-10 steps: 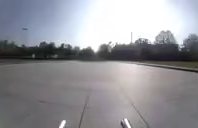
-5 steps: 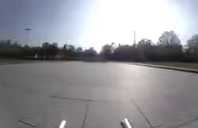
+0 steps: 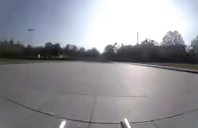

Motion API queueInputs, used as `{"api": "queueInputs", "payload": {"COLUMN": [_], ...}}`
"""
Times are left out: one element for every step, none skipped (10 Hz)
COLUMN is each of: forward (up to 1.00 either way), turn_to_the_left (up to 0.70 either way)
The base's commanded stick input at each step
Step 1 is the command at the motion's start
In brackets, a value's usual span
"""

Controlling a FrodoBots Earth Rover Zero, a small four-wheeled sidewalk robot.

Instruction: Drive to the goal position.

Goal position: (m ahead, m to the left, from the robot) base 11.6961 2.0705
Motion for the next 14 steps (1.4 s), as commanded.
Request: {"api": "queueInputs", "payload": {"forward": [1.0, 1.0, 1.0, 1.0, 1.0, 1.0, 1.0, 1.0, 1.0, 1.0, 1.0, 1.0, 1.0, 1.0], "turn_to_the_left": [-0.39, -0.39, -0.4, -0.24, 0.03, 0.13, 0.15, 0.0, 0.0, 0.0, 0.0, 0.0, 0.0, 0.0]}}
